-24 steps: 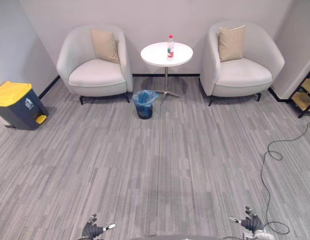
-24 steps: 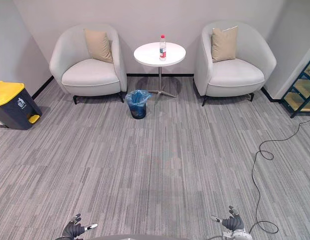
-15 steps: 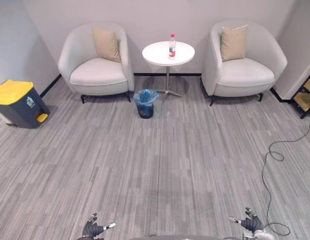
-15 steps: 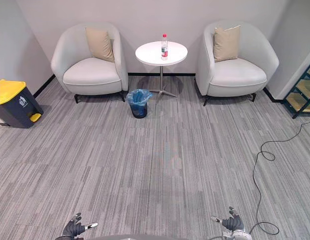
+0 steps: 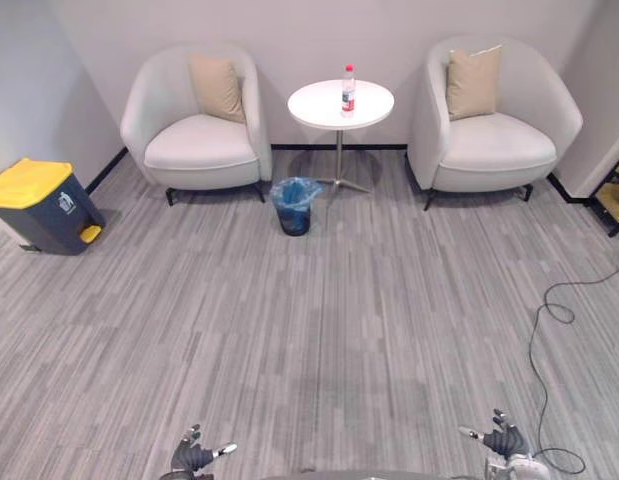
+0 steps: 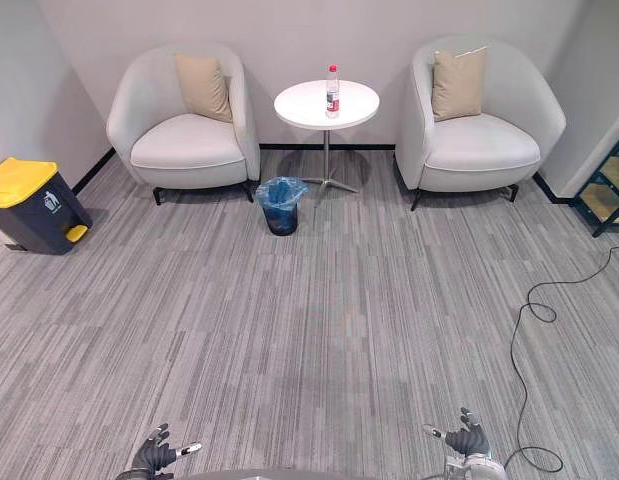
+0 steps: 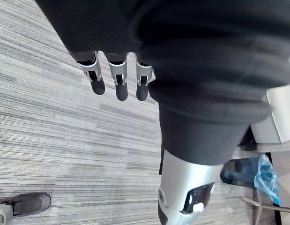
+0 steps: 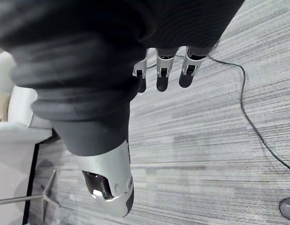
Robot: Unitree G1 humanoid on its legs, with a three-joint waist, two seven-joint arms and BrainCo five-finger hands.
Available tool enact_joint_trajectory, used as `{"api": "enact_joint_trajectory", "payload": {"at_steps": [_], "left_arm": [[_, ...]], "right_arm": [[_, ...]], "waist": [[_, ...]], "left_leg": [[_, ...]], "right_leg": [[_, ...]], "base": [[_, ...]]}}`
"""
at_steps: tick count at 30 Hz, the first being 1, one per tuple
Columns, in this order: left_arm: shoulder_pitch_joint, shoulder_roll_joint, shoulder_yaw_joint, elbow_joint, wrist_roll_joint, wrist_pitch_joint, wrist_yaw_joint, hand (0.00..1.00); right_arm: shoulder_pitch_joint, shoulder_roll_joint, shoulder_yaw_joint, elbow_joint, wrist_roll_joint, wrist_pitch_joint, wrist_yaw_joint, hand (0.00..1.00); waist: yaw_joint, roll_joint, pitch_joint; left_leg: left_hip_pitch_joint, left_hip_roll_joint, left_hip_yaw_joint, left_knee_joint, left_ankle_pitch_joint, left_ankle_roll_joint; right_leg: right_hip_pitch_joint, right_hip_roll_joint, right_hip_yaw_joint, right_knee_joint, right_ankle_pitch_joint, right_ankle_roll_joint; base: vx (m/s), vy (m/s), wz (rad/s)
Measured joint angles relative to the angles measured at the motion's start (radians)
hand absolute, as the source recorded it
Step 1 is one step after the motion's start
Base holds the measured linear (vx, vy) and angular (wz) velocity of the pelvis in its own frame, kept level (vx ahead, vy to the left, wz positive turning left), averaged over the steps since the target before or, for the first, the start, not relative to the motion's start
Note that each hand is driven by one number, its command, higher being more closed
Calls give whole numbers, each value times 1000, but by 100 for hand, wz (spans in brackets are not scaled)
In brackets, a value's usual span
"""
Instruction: Gather rubbish on tea table into small bin, then transfer packed bag to large trash can.
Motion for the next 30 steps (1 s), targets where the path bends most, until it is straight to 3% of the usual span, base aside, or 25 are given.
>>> {"api": "enact_joint_trajectory", "payload": {"at_steps": [4,6,7,8,9,11,12,15,16,18,19,20,22,23,24,25,26,27,28,30], "left_arm": [[11,-1,4,-12,-34,0,1,0],[5,-4,3,-28,-36,0,2,0],[-2,-6,2,-60,-46,0,2,0],[-3,-6,-1,-94,-58,-1,3,0],[-5,-5,-1,-99,-65,-2,4,0],[-27,-4,-20,-101,-74,-1,9,0],[-27,-3,-29,-101,-75,0,9,0],[-36,0,-44,-110,-87,0,14,0],[-52,0,-46,-110,-90,0,18,0],[-81,0,-46,-110,-91,-1,24,0],[-91,0,-49,-109,-91,-1,24,0],[-98,-3,-49,-108,-88,-1,24,0],[-113,-3,-49,-110,-83,-1,23,0],[-112,-7,-45,-110,-81,-1,23,0],[-102,-13,-42,-113,-79,0,23,0],[-95,-13,-42,-120,-77,-1,23,0],[-83,-11,-37,-141,-75,0,23,0],[-83,-12,-37,-147,-74,0,23,0],[-76,-22,-37,-170,-72,1,22,0],[-61,-51,-40,-207,-72,0,22,0]], "right_arm": [[-35,0,0,-1,3,0,0,0],[-41,-1,-2,-2,9,1,-2,0],[-39,3,-1,-2,11,3,-4,0],[-38,12,2,-3,11,11,-4,0],[-38,21,3,-7,11,15,-4,0],[-40,51,27,-31,10,20,-2,0],[-40,54,37,-37,10,21,-3,0],[-63,51,67,-40,10,22,-4,0],[-73,47,73,-40,10,22,-4,0],[-90,34,84,-41,10,21,-5,0],[-93,26,90,-44,10,21,-6,0],[-92,22,90,-47,10,21,-7,0],[-113,21,90,-68,10,20,-19,0],[-108,21,92,-77,10,19,-21,0],[-87,23,103,-86,11,18,-25,0],[-80,28,116,-90,10,17,-26,0],[-71,44,132,-103,16,14,-29,0],[-66,54,137,-114,27,14,-32,0],[-66,73,139,-129,39,12,-37,0],[-82,78,139,-135,47,11,-42,0]], "waist": [[4,15,13],[3,25,27],[3,25,47],[3,17,63],[4,13,66],[3,6,95],[4,2,107],[-1,-4,133],[-9,-7,138],[-30,-9,150],[-49,-12,147],[-53,-6,145],[-52,10,142],[-54,26,152],[-48,41,157],[-42,43,159],[-21,37,163],[-7,29,167],[12,12,172],[44,8,173]], "left_leg": [[-122,31,70,207,-130,7],[-168,38,79,290,-187,7],[-186,37,82,342,-230,10],[-191,34,86,388,-269,17],[-190,31,90,403,-287,22],[-155,26,93,434,-342,31],[-135,27,93,432,-351,32],[-48,48,91,395,-372,23],[-27,60,75,379,-375,17],[36,82,28,320,-382,-17],[65,102,-12,306,-387,-49],[66,117,-35,316,-388,-55],[19,158,-67,458,-341,-129],[-36,183,-68,652,-267,-117],[-124,235,-74,910,-130,-69],[-172,263,-70,1035,-127,-64],[-257,293,-52,1226,-153,-30],[-298,293,-44,1277,-160,-20],[-387,269,-28,1298,-174,-16],[-505,209,-11,1142,-211,-32]], "right_leg": [[-63,14,77,31,-5,14],[-116,18,86,115,-55,29],[-155,15,84,221,-120,61],[-200,8,80,354,-182,121],[-235,1,69,434,-197,135],[-379,-49,-42,720,-215,109],[-400,-67,-70,742,-219,109],[-491,-105,-155,606,-203,109],[-508,-103,-171,505,-166,110],[-542,-96,-184,319,-14,92],[-526,-84,-187,300,111,65],[-531,-77,-191,324,119,6],[-536,-60,-222,426,17,-23],[-463,-39,-237,415,-34,-42],[-349,-9,-248,354,-60,-59],[-295,12,-247,322,-67,-68],[-194,35,-229,260,-76,-82],[-151,38,-219,235,-79,-87],[-67,35,-204,173,-82,-91],[36,27,-159,77,-87,-96]], "base": [[8,1,-54],[30,25,-30],[45,38,-9],[93,39,-11],[148,27,-12],[212,21,-6],[240,26,-3],[419,5,9],[533,-70,44],[653,-124,71],[535,-149,71],[666,-214,49],[709,-288,16],[770,-327,26],[650,-255,22],[617,-225,-5],[478,-159,-25],[575,-195,-33],[656,-173,-32],[582,-103,-49]]}}
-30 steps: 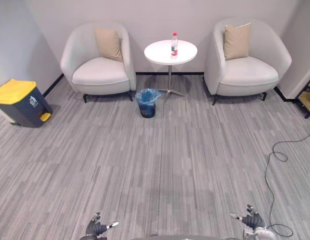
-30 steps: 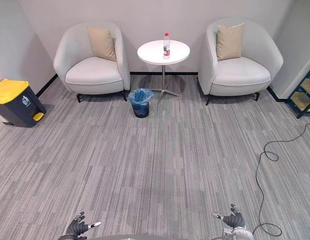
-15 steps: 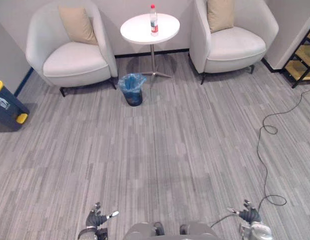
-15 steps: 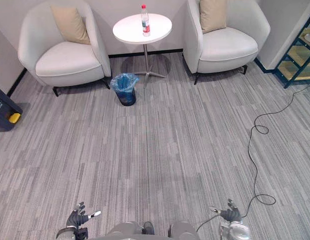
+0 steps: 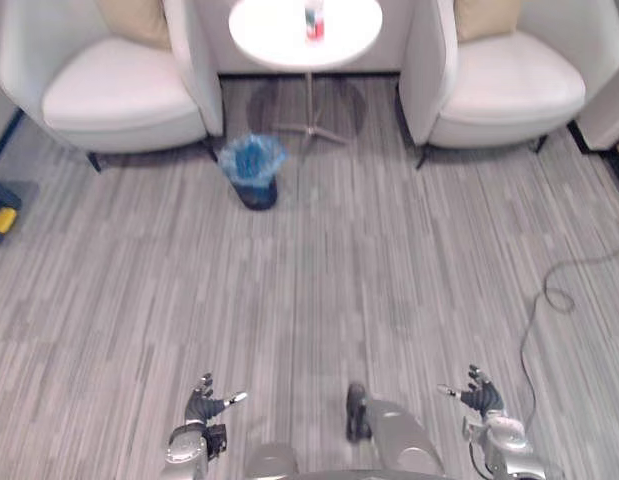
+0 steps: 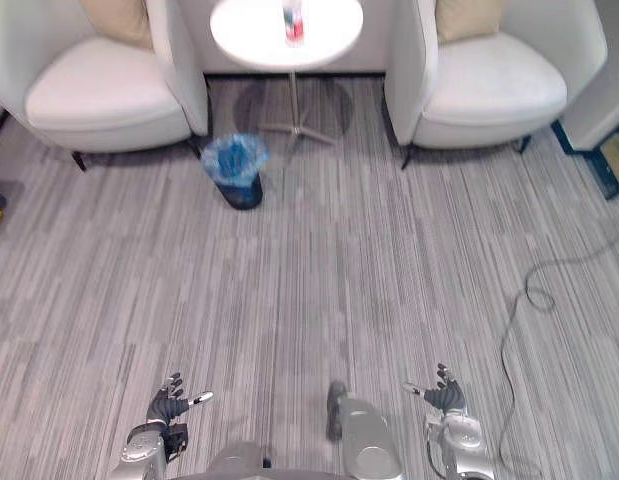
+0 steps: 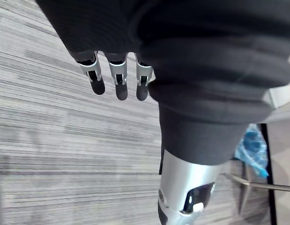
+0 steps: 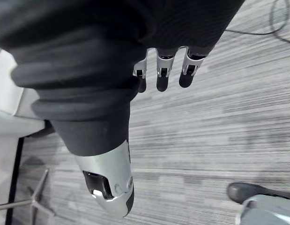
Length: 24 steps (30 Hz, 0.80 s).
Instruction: Gather rubbish on tea table into small bin, then transfer packed bag to large trash can.
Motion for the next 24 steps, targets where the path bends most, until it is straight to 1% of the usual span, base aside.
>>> {"api": "enact_joint_trajectory", "payload": {"at_steps": [1,2,3,4,5,6,7,8,9,10,11,12,13,14,15,16,17,18,20,21,22,23,24], "left_arm": [[9,-8,-3,-8,0,0,0,0],[20,-20,-2,-8,0,0,0,0],[24,-27,-2,-9,0,0,0,0],[45,-39,-3,-10,0,0,0,0],[79,-40,-2,-8,-1,0,1,0],[97,-30,2,1,-2,1,1,0],[111,-24,6,4,-1,3,1,0],[121,-26,7,10,-2,4,1,0],[117,-27,1,11,-2,3,0,0],[109,-20,3,17,-5,1,0,0],[74,5,-8,45,-7,7,2,0],[56,5,-18,55,-7,9,2,0],[35,3,-30,58,-8,10,4,0],[22,2,-37,57,-10,5,4,0],[11,1,-39,57,-11,4,4,0],[-12,-1,-47,58,-12,2,1,0],[-25,-4,-45,59,-12,0,2,0],[-38,-2,-45,60,-12,-1,2,0],[-38,4,-43,61,-12,-1,3,0],[-32,6,-35,77,-12,0,5,0],[-29,-4,-27,93,-9,2,7,0],[-14,-7,-21,95,-8,2,7,0],[-19,-10,-18,96,-7,2,7,0]], "right_arm": [[-17,-3,0,2,0,0,0,0],[-31,-8,-2,10,1,0,0,0],[-34,-11,-3,14,1,0,-1,0],[-36,-22,-2,23,0,0,-1,0],[-41,-24,2,38,-1,1,-1,0],[-41,-13,4,52,-2,4,-2,0],[-32,-6,8,54,-2,7,-2,0],[-9,-4,21,56,-3,7,-1,0],[-6,7,19,56,-3,7,-1,0],[-7,13,18,60,-3,6,-1,0],[1,27,18,76,-4,5,0,0],[2,29,18,79,-6,5,0,0],[19,28,18,80,-10,5,-1,0],[38,29,22,77,-13,4,0,0],[36,30,27,76,-13,2,0,0],[38,30,31,76,-14,2,2,0],[38,28,30,77,-14,2,3,0],[41,28,27,83,-14,2,5,0],[46,28,22,92,-14,3,6,0],[52,27,17,107,-15,4,5,0],[52,24,17,112,-15,9,4,0],[52,29,16,102,-16,11,5,0],[48,32,18,89,-17,11,5,0]], "waist": [[21,1,2],[40,3,7],[48,3,7],[70,20,-3],[83,38,-13],[91,28,-23],[91,3,-41],[90,-38,-71],[90,-70,-79],[87,-83,-74],[54,-102,-60],[39,-104,-55],[21,-92,-50],[11,-72,-50],[10,-68,-49],[-1,-55,-45],[-14,-59,-48],[-24,-56,-45],[-24,-79,-50],[-27,-70,-52],[-29,-54,-63],[-16,-45,-74],[-16,-44,-73]], "left_leg": [[-33,-29,7,-128,0,0],[-56,-76,-5,-342,14,-17],[-56,-96,-19,-472,36,-42],[-43,-118,-33,-690,78,-75],[-45,-115,-39,-752,82,-66],[-47,-126,-34,-690,150,-7],[-50,-142,-14,-657,157,4],[-42,-160,11,-631,161,27],[-3,-187,32,-628,128,69],[23,-202,31,-625,105,82],[111,-241,7,-634,56,108],[155,-255,-10,-642,40,113],[251,-263,-35,-669,10,128],[341,-260,-60,-713,-9,136],[376,-258,-74,-738,-12,136],[441,-254,-106,-781,-19,137],[476,-248,-134,-803,-28,133],[510,-241,-176,-820,-48,117],[539,-238,-208,-820,-85,94],[571,-221,-243,-815,-123,66],[584,-182,-274,-796,-132,49],[566,-166,-277,-751,-120,30],[541,-162,-270,-697,-108,10]], "right_leg": [[36,-8,25,-29,-15,6],[76,-19,52,-47,-35,17],[92,-25,65,-52,-49,20],[124,-27,104,-67,-82,30],[170,-20,139,-64,-131,41],[198,-41,160,-39,-175,47],[198,-63,172,-9,-196,53],[153,-100,168,122,-214,80],[65,-125,161,361,-194,123],[11,-137,161,504,-146,191],[-109,-159,140,825,62,238],[-147,-174,122,921,48,220],[-204,-190,72,1001,-2,183],[-274,-188,27,979,-43,167],[-307,-187,10,939,-63,164],[-367,-180,-11,810,-94,167],[-405,-166,-3,676,-93,172],[-435,-135,54,398,-44,199],[-442,-127,114,217,41,202],[-427,-113,121,186,186,199],[-407,-95,103,195,223,169],[-403,-89,75,208,200,147],[-397,-87,59,212,188,136]], "base": [[519,40,-65],[520,69,-63],[621,136,-77],[535,195,-90],[700,283,-98],[642,255,-72],[715,212,-41],[740,176,-21],[725,174,-10],[698,199,24],[538,152,44],[685,155,78],[678,107,62],[794,105,55],[742,60,50],[613,17,65],[714,-63,104],[608,-93,93],[548,-128,83],[666,-219,89],[807,-271,82],[670,-241,51],[608,-228,60]]}}
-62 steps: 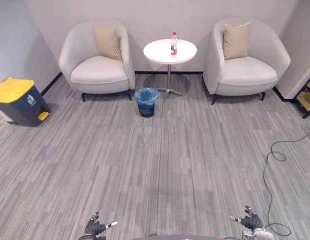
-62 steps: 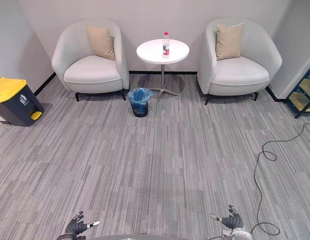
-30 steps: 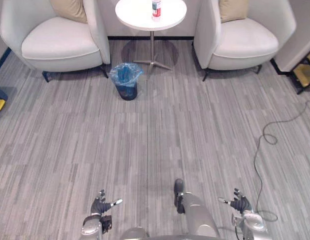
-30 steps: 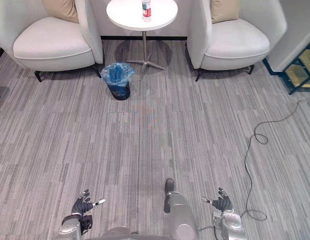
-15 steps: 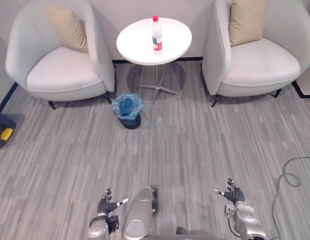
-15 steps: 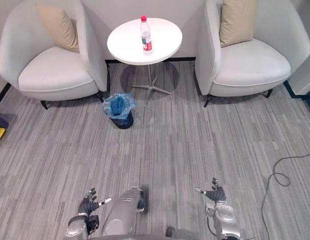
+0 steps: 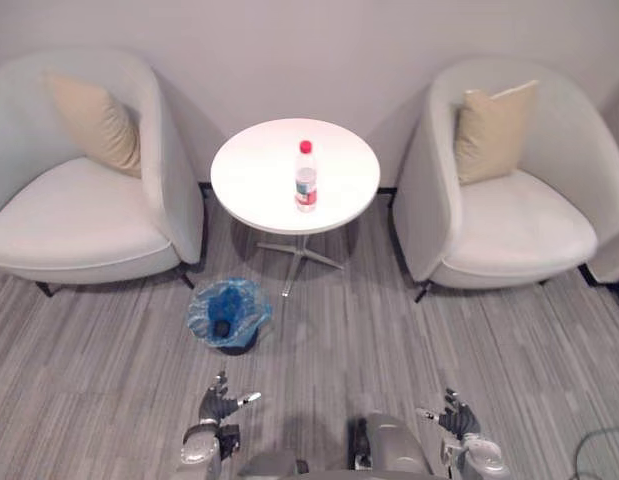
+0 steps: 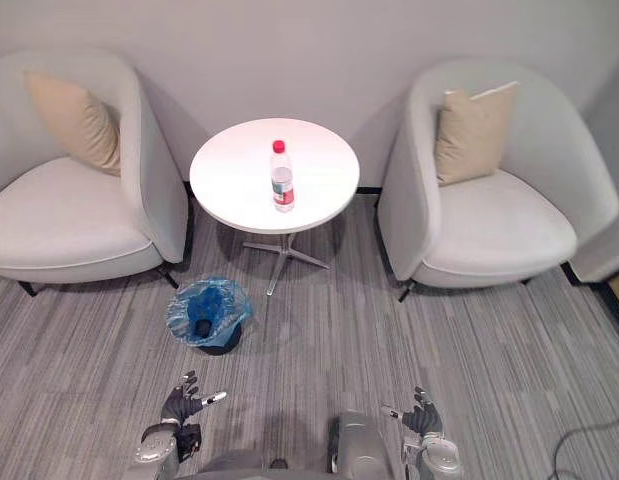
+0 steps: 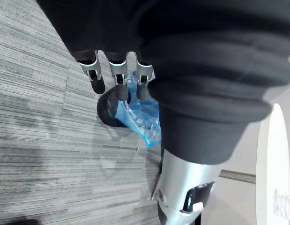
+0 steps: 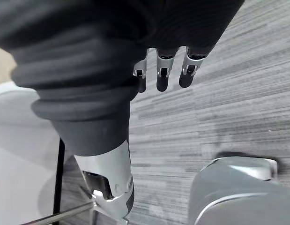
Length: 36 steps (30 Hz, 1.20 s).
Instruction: Gather rubbish on tea table into small bin, then transfer packed bag to large trash can.
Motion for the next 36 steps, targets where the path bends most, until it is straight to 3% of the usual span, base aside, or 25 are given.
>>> {"api": "enact_joint_trajectory", "payload": {"at_steps": [1,2,3,4,6,7,8,9,10,12,14,16,17,18,21,23,24,25,29,36], "left_arm": [[-7,-21,19,-1,1,2,0,0],[-11,-40,33,-3,1,2,0,0],[-9,-44,34,-7,1,2,0,0],[-8,-49,28,-19,1,3,-1,0],[-12,-63,21,-42,0,1,-1,0],[-9,-68,19,-49,0,0,-1,0],[-10,-69,11,-54,0,0,-1,0],[-7,-70,8,-56,0,0,-1,0],[6,-71,5,-54,0,0,-1,0],[19,-54,5,-52,0,-1,0,0],[30,-51,5,-48,0,0,1,0],[43,-47,3,-46,-8,1,2,0],[43,-31,-4,-46,-7,1,2,0],[43,-22,-13,-46,-6,2,2,0],[39,0,-18,-57,1,2,4,0],[42,11,-19,-62,8,-1,5,0],[47,22,-19,-62,10,-1,6,0],[47,15,-18,-53,13,2,7,0],[72,-11,-26,-59,27,-3,1,0],[86,-8,-27,-57,31,-4,-7,0]], "right_arm": [[1,-1,5,-36,0,-1,0,0],[8,-4,22,-71,1,0,-4,0],[8,-1,24,-85,1,-1,-5,0],[8,10,21,-111,3,-1,-10,0],[-4,15,16,-145,6,-13,-12,0],[-17,15,13,-161,7,-18,-12,0],[-25,11,9,-173,7,-26,-12,0],[-21,7,8,-180,7,-26,-11,0],[-16,2,0,-180,6,-23,-12,0],[16,15,1,-191,-3,-13,-12,0],[22,19,4,-197,-12,-11,-12,0],[18,20,19,-207,-40,-10,-17,0],[22,30,24,-230,-44,-8,-18,0],[42,35,27,-270,-47,-8,-20,0],[89,25,51,-391,-84,-11,-32,0],[98,25,51,-447,-91,-25,-34,0],[99,26,55,-485,-102,-33,-35,0],[97,19,58,-501,-112,-35,-35,0],[102,-10,103,-620,-152,-58,-24,0],[97,-22,141,-630,-164,-69,9,0]], "waist": [[-6,9,3],[3,12,9],[9,14,11],[19,10,15],[37,-1,14],[37,-2,14],[37,13,14],[35,28,7],[33,69,-2],[31,5,-4],[34,-21,-3],[38,-27,-1],[31,-29,2],[27,-30,1],[22,-38,-8],[7,-54,-18],[6,-76,-29],[1,-83,-32],[13,-14,-52],[3,-15,-54]], "left_leg": [[-79,5,20,181,41,-64],[-182,37,74,411,123,-76],[-220,66,115,506,114,-71],[-275,107,185,597,75,-40],[-333,127,275,530,33,-40],[-360,126,315,395,32,-44],[-369,125,338,202,68,-63],[-369,124,338,123,118,-68],[-369,121,317,46,223,12],[-318,59,336,7,196,26],[-307,39,358,24,152,27],[-284,36,375,32,119,45],[-258,34,371,31,107,56],[-231,34,356,30,96,62],[-203,33,319,26,87,53],[-201,28,288,26,86,45],[-200,3,273,27,81,33],[-193,1,252,32,74,21],[-180,28,229,-54,104,-16],[-127,40,192,-143,141,-30]], "right_leg": [[46,2,-41,-24,-23,-10],[134,3,-65,-76,-47,-23],[180,10,-73,-99,-53,-30],[258,13,-87,-134,-62,-43],[326,0,-88,-171,-63,-45],[347,-10,-89,-184,-67,-39],[363,-9,-86,-187,-86,-15],[366,1,-86,-185,-102,-5],[380,22,-75,-175,-161,20],[364,-55,-56,-72,-243,49],[334,-88,-35,19,-286,64],[259,-101,3,205,-282,87],[196,-102,31,349,-252,122],[173,-99,55,410,-272,109],[123,-76,92,349,-301,96],[112,-63,118,221,-288,89],[113,-73,131,95,-172,70],[118,-76,130,82,-162,85],[157,-40,115,-43,-112,58],[244,-26,79,-170,-67,44]], "base": [[561,-224,82],[531,-205,82],[496,-160,60],[429,-130,26],[377,-100,9],[308,-23,-6],[345,25,-10],[279,63,-15],[304,106,0],[268,80,6],[172,67,-21],[201,102,-25],[171,46,9],[178,25,25],[169,-44,46],[191,-111,66],[192,-148,49],[224,-180,38],[157,-115,4],[46,-48,13]]}}
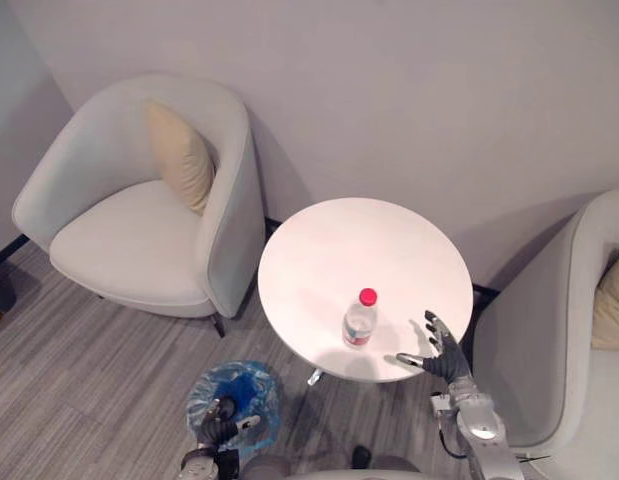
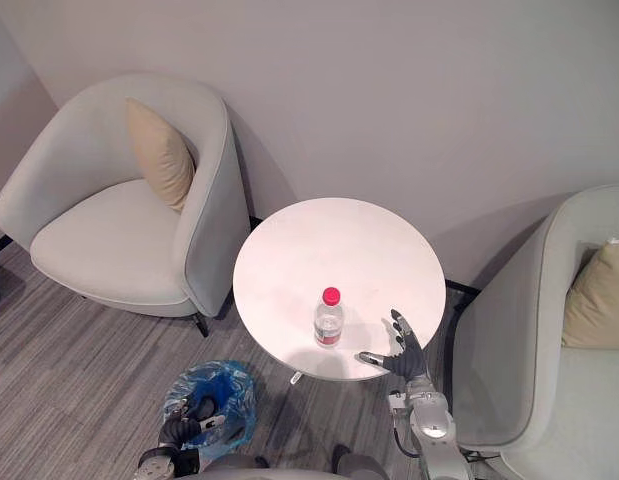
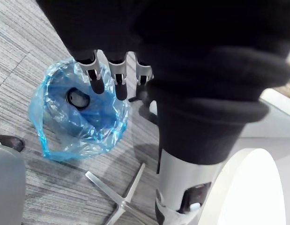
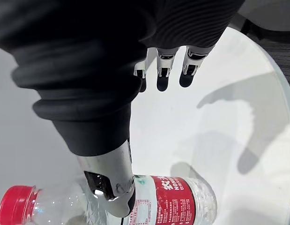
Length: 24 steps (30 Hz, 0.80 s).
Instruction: Gather rubbish on tea table into small bin, then transfer packed bag to large trash can.
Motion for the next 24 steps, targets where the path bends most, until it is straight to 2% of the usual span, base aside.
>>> {"api": "enact_joint_trajectory", "payload": {"at_steps": [4,11,14,16,19,20,21,22,24], "left_arm": [[-3,1,-3,33,7,-1,0,0],[1,18,-42,39,7,-1,-1,0],[-5,21,-42,37,6,-1,0,0],[-10,20,-44,35,6,-2,0,0],[-12,20,-47,29,2,-15,2,0],[-13,20,-48,28,-6,-18,4,0],[-15,20,-49,28,-8,-18,5,0],[-25,20,-55,28,-13,-18,6,0],[-30,20,-68,14,-20,-20,8,0]], "right_arm": [[-35,-29,38,15,-32,0,1,0],[-152,-33,62,160,-31,2,-30,0],[-243,-31,94,206,-31,3,-49,0],[-308,-31,108,250,-31,4,-67,0],[-405,-28,118,290,-30,11,-90,0],[-448,-27,119,300,-29,13,-97,100],[-471,-27,119,309,-28,13,-106,100],[-511,-30,118,327,-25,14,-122,100],[-560,-29,118,332,-22,20,-133,100]], "waist": [[0,6,0],[0,18,8],[6,37,36],[26,52,53],[30,67,92],[32,70,111],[36,70,121],[54,71,138],[61,71,156]], "left_leg": [[-5,-16,-5,-33,28,8],[-30,-47,-45,-50,56,21],[-70,-55,-54,-41,62,22],[-101,-61,-58,-27,69,28],[-140,-70,-72,-13,80,31],[-153,-70,-72,-5,80,31],[-159,-70,-72,0,80,31],[-169,-70,-71,8,80,31],[-188,-70,-74,22,80,30]], "right_leg": [[2,-9,-2,-43,28,8],[-2,-39,-40,-80,50,18],[-27,-45,-50,-84,68,22],[-50,-50,-53,-78,73,25],[-86,-58,-60,-53,73,25],[-99,-59,-59,-44,73,26],[-105,-59,-60,-39,72,26],[-119,-59,-58,-25,71,26],[-140,-60,-59,0,64,24]], "base": [[-27,11,5],[-56,20,19],[-71,8,9],[-61,1,6],[-69,0,16],[-57,2,4],[-73,-3,0],[-73,-12,2],[-72,-18,4]]}}
